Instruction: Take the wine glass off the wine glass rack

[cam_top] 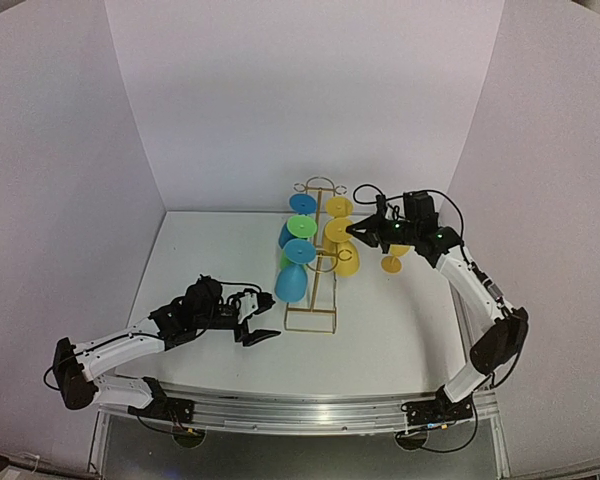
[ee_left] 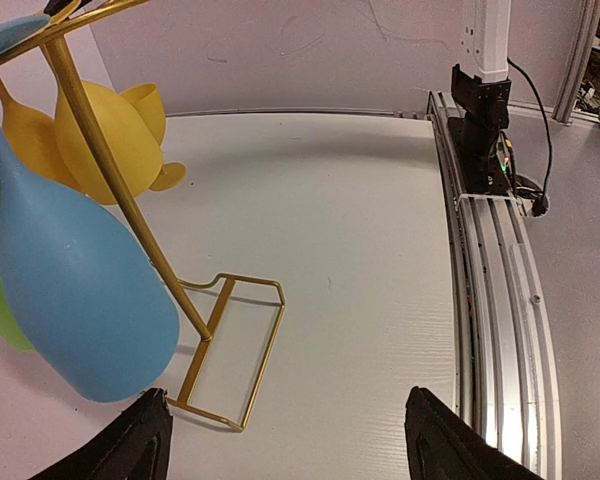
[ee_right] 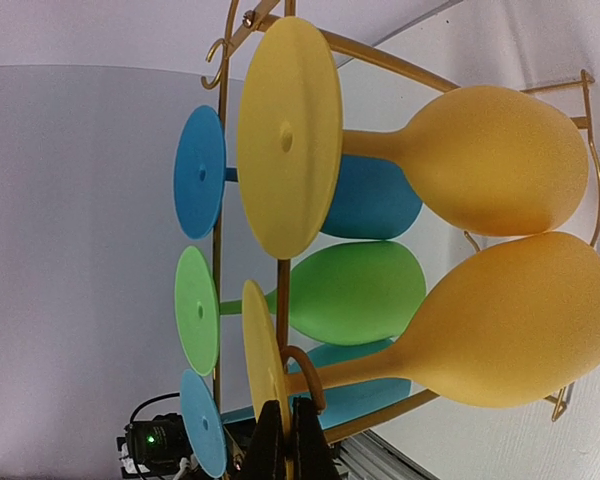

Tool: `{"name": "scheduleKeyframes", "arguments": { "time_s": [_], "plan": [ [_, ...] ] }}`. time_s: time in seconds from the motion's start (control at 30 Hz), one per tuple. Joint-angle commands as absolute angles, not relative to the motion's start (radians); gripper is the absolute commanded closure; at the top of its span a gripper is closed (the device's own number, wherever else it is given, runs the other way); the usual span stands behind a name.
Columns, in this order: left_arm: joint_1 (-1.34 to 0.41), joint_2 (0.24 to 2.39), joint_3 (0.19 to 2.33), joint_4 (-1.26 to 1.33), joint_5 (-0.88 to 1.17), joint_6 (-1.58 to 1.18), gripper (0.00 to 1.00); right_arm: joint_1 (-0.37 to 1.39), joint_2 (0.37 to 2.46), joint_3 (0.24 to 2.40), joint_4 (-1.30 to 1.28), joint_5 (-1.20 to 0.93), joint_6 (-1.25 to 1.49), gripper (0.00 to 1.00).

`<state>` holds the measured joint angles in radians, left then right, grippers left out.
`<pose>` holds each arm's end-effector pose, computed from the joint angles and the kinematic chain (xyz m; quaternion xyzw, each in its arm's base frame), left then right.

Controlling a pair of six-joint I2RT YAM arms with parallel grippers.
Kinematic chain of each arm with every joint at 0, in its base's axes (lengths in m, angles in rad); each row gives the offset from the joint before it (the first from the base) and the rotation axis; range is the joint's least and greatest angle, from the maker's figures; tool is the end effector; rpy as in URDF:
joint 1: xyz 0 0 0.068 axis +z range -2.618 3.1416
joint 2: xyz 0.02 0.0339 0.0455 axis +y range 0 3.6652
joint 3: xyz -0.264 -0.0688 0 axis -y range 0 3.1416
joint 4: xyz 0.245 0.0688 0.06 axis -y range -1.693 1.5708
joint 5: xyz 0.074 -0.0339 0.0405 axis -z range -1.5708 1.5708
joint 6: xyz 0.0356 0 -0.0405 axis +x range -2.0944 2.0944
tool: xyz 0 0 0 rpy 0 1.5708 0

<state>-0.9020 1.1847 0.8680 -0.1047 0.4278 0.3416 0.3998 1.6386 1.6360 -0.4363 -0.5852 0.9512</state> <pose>0.1553 -0.2203 0.2953 0.5716 0.5995 -0.3181 0.4612 0.3395 0.1648 0.3922 0.0712 0.8198 0.5110 0.2484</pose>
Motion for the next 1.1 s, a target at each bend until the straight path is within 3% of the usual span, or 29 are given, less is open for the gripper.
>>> {"name": "scheduleKeyframes", "arguments": {
  "time_s": [0.0, 1.07],
  "plan": [
    [-0.898, 1.157, 0.894, -0.089, 0.448, 0.352, 0.21, 0.386, 1.631, 1.617, -0.547, -0.552, 0.939, 1.0],
    [-0.898, 1.153, 0.897, -0.104, 0.457, 0.37, 0.21, 0.28, 1.52, 1.558, -0.54, -0.596, 0.968, 1.0]
  ]
}}
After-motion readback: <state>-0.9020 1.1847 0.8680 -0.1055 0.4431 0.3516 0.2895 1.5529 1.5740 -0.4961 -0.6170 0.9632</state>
